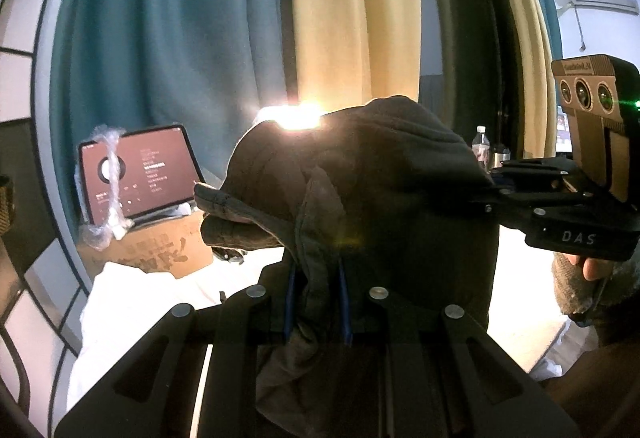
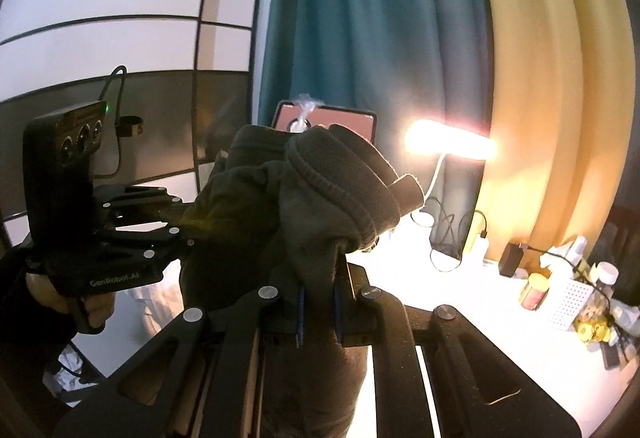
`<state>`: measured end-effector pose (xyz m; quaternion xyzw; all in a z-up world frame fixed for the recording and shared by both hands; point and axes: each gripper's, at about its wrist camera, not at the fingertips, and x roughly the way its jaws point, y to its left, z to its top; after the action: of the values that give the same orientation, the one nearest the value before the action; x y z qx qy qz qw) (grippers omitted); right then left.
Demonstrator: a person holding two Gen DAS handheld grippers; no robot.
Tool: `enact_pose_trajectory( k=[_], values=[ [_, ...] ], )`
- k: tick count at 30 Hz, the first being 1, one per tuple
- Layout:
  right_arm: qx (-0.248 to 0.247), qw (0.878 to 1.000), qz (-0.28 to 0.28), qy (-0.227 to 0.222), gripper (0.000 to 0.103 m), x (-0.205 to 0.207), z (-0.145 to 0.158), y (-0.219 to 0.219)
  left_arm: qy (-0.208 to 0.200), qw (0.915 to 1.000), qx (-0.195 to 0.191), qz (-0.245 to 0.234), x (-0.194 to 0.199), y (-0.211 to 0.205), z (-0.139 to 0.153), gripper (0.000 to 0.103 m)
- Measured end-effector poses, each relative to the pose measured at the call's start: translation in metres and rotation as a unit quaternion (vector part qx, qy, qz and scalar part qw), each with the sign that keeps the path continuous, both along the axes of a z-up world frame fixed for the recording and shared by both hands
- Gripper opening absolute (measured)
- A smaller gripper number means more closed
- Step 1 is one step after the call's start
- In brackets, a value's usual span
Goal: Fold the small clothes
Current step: 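Lift the held sweatshirt up off the bedspread with both grippers, then lower the held sweatshirt onto the bedspread with both grippers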
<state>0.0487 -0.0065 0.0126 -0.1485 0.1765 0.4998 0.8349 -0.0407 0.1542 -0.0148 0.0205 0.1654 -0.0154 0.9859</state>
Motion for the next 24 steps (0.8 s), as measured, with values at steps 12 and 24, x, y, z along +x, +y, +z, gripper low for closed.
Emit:
enact_pose_trajectory(
  k=[12, 24],
  values=[
    [-0.016, 0.998, -0.019, 0.051, 0.012, 0.054, -0.033, 0.019, 0.05, 0.9984, -0.027, -0.003, 0.05, 0.013, -0.025, 0.015],
    [-0.033, 0.994, -0.037, 0.101, 0.012, 0.111, -0.072, 0.04, 0.095, 0.9946, -0.042, -0.003, 0.096, 0.029, -0.052, 0.015]
  ],
)
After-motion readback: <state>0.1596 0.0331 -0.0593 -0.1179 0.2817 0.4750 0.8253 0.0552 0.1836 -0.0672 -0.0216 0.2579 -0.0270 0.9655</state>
